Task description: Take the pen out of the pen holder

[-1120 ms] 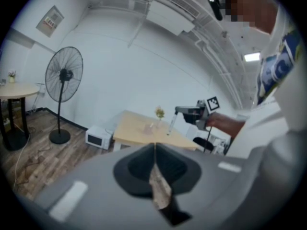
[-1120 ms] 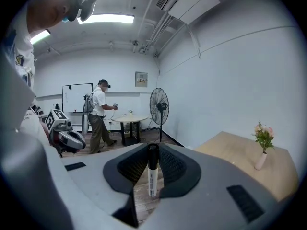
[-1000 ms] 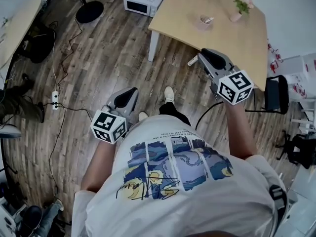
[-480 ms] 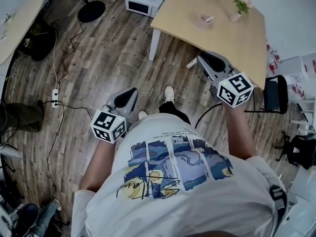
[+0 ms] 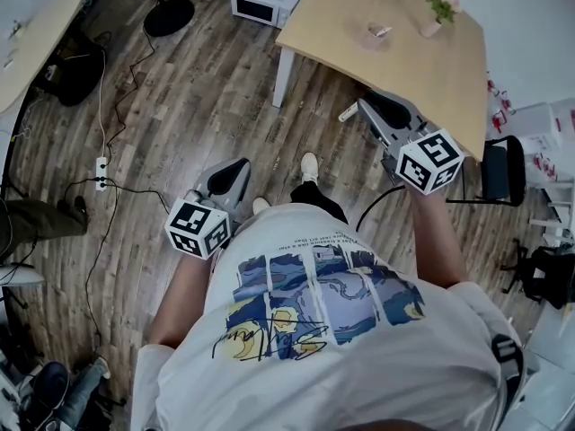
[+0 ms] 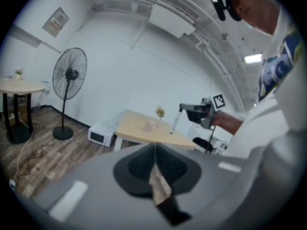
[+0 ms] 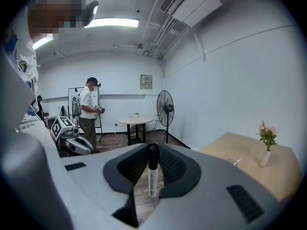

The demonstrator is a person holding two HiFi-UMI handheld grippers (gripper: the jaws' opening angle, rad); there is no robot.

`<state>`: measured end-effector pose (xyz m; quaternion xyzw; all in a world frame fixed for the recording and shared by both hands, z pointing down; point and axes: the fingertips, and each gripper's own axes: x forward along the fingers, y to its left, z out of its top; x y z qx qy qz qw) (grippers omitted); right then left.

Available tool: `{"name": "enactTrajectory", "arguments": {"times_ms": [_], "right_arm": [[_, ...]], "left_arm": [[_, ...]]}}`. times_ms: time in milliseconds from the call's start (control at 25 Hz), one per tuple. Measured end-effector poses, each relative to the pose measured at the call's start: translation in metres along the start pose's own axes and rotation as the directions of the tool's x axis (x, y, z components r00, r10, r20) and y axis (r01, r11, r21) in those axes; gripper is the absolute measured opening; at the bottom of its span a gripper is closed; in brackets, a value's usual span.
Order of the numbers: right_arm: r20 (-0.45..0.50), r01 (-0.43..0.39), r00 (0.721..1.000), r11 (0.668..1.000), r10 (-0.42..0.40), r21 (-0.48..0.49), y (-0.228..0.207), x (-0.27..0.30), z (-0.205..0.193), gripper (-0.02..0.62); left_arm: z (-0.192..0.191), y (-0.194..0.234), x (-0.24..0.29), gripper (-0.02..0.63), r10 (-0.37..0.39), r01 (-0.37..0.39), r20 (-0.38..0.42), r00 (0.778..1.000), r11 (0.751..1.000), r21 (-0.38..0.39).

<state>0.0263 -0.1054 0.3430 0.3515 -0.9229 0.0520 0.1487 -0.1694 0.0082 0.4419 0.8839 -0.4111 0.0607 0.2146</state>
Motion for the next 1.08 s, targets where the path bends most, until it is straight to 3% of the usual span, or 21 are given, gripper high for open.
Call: {"name": "enactTrajectory", "arguments": {"times_ms": [1080], "right_arm": [[-0.021,0.002,1.000,1.000,-0.002,-0.002,-0.021,0.010,0.001,0.064]], "left_arm": [[0.008,0.009,0.024,0.012,-0.024,0.024,-0.026,0.999,1.000,-0.002]]}}
